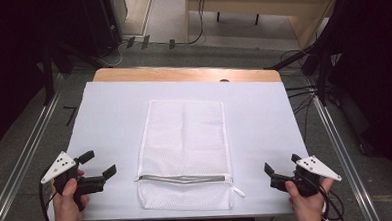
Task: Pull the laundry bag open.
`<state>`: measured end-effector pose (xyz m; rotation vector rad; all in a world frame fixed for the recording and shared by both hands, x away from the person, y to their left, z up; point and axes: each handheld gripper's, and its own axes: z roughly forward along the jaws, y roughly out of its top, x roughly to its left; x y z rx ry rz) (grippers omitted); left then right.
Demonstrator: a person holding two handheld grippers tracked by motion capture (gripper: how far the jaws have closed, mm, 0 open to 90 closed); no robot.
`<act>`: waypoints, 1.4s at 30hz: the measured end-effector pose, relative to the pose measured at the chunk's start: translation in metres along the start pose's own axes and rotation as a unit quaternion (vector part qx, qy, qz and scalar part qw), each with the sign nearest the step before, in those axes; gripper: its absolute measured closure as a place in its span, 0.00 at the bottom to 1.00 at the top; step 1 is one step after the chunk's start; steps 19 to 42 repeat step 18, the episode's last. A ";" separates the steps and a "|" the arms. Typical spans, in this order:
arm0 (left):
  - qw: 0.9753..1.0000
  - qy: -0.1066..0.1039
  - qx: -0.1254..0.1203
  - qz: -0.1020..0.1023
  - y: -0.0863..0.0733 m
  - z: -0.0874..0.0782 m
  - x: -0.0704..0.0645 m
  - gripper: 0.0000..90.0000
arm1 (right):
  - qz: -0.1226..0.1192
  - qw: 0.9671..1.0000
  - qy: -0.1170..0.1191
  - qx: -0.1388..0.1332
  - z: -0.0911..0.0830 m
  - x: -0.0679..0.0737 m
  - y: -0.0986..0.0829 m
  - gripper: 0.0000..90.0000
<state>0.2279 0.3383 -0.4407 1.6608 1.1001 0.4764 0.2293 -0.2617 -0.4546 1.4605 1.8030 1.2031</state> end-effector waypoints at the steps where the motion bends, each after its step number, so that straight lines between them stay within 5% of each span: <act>1: 1.000 0.006 0.001 0.002 0.000 -0.001 0.002 0.00 | 0.002 1.000 -0.004 0.000 0.000 -0.004 0.000 0.00; 12: 1.000 0.020 -0.006 -0.004 -0.001 -0.007 0.013 0.00 | 0.045 0.998 -0.035 -0.012 -0.009 -0.046 -0.006 0.00; 42: 1.000 0.028 0.004 0.004 -0.003 -0.005 0.013 0.00 | 0.035 0.999 -0.034 -0.010 -0.007 -0.041 -0.006 0.00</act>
